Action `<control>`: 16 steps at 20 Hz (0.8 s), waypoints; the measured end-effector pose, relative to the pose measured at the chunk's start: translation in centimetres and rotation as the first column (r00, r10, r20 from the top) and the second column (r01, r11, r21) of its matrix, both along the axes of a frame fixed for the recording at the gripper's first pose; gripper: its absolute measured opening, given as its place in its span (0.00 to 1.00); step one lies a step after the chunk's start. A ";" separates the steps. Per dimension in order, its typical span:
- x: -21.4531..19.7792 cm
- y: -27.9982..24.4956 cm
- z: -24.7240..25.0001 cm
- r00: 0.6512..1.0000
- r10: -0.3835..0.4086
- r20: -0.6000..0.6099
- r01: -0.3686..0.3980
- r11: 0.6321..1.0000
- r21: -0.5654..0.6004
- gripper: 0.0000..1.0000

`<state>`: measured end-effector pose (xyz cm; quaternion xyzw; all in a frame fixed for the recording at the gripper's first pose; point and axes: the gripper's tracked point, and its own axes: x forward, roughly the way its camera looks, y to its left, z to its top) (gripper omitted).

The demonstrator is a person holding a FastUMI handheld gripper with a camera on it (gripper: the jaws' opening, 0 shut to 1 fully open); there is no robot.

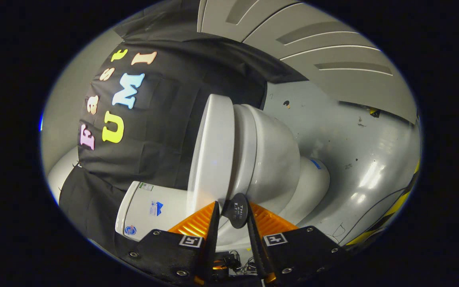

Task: Open the toilet lid.

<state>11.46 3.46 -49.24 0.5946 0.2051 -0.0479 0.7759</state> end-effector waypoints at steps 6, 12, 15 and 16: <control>-0.2 0.1 0.1 0.998 -0.061 0.027 0.059 0.995 0.084 0.10; 0.0 -0.2 0.6 1.000 -0.027 0.014 0.028 0.999 -0.047 0.00; -0.2 -0.3 0.8 0.999 -0.041 -0.002 0.041 0.998 -0.052 0.00; -0.2 -0.2 0.8 0.999 -0.037 -0.007 0.036 0.997 -0.062 0.00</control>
